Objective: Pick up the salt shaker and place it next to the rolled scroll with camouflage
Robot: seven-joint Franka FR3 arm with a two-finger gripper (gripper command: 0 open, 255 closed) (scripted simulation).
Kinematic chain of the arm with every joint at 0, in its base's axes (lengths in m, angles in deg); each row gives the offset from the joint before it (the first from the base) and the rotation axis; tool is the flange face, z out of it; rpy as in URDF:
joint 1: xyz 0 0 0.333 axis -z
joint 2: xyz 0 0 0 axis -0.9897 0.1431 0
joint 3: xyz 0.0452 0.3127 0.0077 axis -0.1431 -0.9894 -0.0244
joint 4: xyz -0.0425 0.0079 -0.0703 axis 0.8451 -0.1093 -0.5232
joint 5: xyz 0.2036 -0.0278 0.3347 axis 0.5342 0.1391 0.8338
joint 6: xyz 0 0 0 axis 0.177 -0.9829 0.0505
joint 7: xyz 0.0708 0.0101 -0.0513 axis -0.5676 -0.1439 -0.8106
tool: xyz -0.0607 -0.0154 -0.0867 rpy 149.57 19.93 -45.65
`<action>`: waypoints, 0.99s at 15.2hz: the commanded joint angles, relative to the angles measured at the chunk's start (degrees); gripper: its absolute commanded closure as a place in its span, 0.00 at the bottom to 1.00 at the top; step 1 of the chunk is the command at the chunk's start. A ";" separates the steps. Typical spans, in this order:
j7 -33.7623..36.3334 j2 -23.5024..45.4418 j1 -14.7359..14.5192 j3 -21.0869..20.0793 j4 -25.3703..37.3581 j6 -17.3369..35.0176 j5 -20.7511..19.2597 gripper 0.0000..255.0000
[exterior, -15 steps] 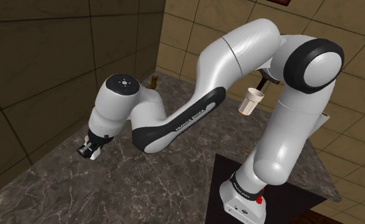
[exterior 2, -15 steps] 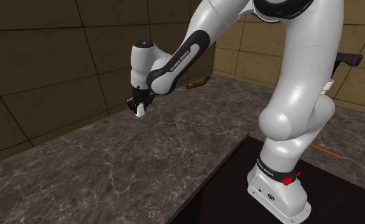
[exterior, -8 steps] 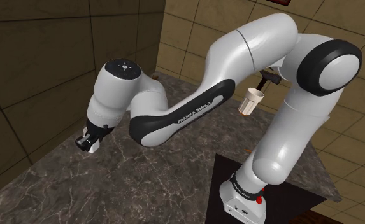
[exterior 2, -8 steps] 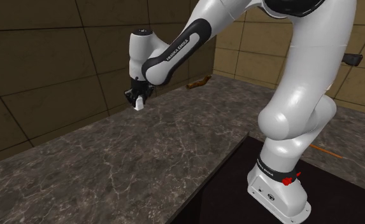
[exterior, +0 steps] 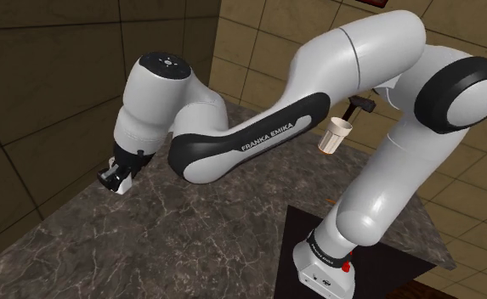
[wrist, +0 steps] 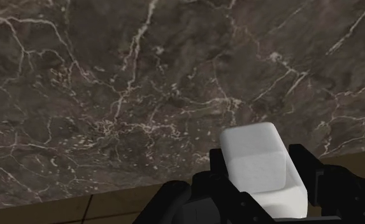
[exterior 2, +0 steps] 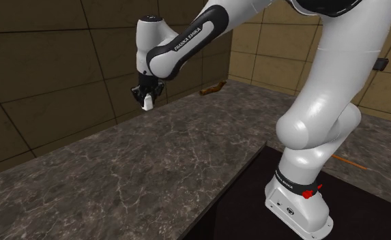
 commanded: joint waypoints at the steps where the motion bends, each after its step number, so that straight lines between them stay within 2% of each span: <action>1: -1.09 -0.82 0.11 -0.16 0.91 -1.43 1.37 1.00; 11: -5.33 -4.56 0.33 -0.19 4.83 -7.72 6.59 1.00; 15: -14.43 -9.18 2.42 3.38 0.26 -5.95 12.94 1.00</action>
